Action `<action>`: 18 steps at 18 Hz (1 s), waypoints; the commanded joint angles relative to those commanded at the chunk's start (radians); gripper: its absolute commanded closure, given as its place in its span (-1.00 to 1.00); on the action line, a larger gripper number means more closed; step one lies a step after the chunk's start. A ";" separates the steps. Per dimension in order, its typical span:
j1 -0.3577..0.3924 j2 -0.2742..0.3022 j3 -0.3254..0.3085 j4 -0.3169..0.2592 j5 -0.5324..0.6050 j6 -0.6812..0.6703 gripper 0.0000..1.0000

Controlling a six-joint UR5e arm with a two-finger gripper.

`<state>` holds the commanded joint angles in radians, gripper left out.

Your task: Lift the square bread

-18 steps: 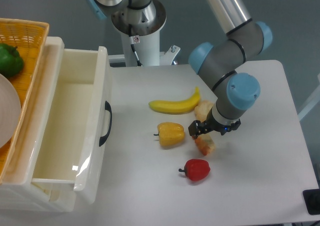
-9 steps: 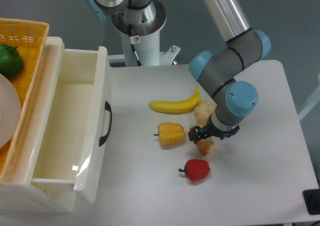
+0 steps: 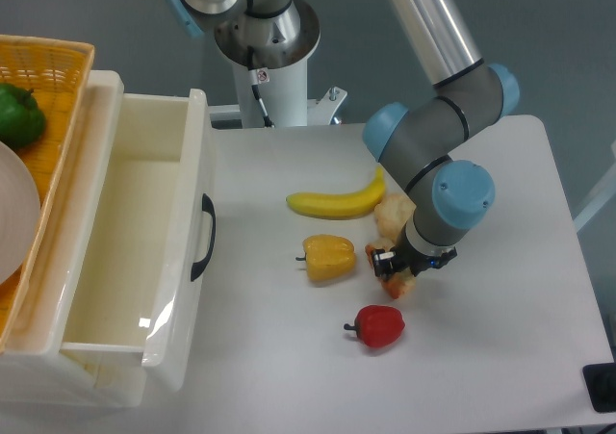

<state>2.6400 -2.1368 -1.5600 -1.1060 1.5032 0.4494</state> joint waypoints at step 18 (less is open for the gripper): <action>-0.023 0.184 0.017 -0.012 0.057 0.254 0.42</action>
<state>2.6170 -1.9529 -1.5432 -1.1183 1.5601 0.7039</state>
